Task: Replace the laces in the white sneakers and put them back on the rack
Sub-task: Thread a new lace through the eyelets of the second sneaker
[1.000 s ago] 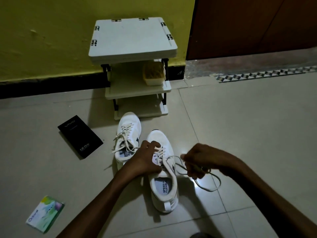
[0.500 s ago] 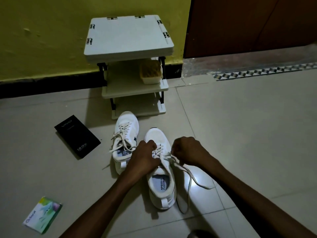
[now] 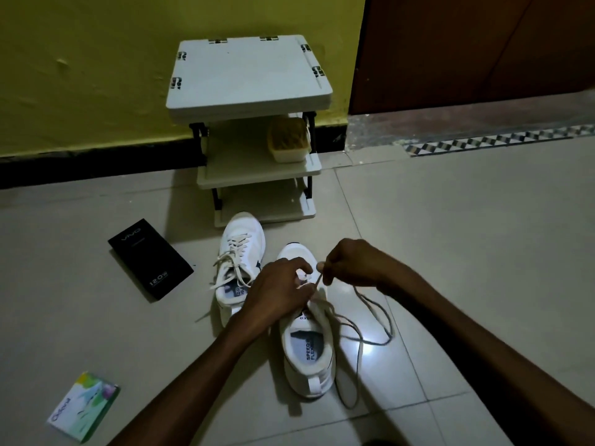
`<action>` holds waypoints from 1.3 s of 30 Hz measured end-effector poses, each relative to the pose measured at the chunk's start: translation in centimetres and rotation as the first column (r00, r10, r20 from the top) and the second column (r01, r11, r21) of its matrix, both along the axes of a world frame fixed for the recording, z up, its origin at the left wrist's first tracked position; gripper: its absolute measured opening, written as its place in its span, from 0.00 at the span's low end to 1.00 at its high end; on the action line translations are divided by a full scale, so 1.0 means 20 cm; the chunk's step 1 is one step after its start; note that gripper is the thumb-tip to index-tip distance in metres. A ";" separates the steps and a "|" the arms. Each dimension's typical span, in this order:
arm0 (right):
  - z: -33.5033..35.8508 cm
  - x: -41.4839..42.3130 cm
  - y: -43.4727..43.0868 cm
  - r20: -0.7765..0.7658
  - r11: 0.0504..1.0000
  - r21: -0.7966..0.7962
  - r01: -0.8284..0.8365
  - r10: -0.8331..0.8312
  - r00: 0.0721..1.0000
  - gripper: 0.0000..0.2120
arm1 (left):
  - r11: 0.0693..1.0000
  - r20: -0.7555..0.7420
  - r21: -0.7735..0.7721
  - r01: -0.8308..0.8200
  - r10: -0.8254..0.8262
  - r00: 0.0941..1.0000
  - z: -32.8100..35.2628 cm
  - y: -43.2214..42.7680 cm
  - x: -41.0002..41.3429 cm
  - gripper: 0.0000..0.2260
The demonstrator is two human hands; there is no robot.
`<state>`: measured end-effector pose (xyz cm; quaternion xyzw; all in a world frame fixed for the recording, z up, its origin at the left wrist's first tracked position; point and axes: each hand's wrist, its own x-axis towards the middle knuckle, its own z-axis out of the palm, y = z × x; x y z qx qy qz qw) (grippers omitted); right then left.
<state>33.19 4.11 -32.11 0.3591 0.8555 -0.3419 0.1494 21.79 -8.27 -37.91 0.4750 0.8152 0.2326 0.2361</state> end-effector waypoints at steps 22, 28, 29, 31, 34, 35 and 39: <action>0.03 0.16 0.07 0.001 1.000 0.022 -0.017 0.017 1.000 0.05 | 0.960 0.563 0.173 -0.223 0.089 0.821 0.33 0.14 -0.12 0.09; -0.17 0.23 0.07 0.112 0.998 -0.049 -0.037 0.043 0.993 0.07 | 0.945 0.621 0.189 -0.267 0.096 0.778 0.38 0.16 -0.13 0.09; -0.17 0.23 0.06 0.055 0.997 -0.079 -0.015 0.019 0.998 0.06 | 0.950 0.615 0.180 -0.254 0.093 0.783 0.36 0.15 -0.13 0.08; -0.15 0.22 0.04 -0.109 0.977 -0.201 0.076 -0.099 0.989 0.04 | 0.958 0.611 0.153 -0.243 0.102 0.785 0.33 0.15 -0.12 0.08; -0.12 0.17 0.00 -0.281 0.871 -0.437 0.226 -0.370 0.885 0.04 | 0.968 0.496 0.083 -0.238 0.167 0.852 0.28 0.12 -0.10 0.16; -0.11 0.15 -0.02 -0.305 0.832 -0.492 0.258 -0.442 0.844 0.04 | 0.971 0.462 0.061 -0.233 0.180 0.869 0.26 0.11 -0.09 0.17; -0.12 0.11 -0.06 -0.335 0.714 -0.622 0.321 -0.613 0.715 0.04 | 0.984 0.523 -0.033 -0.175 0.166 0.836 0.15 0.06 -0.08 0.15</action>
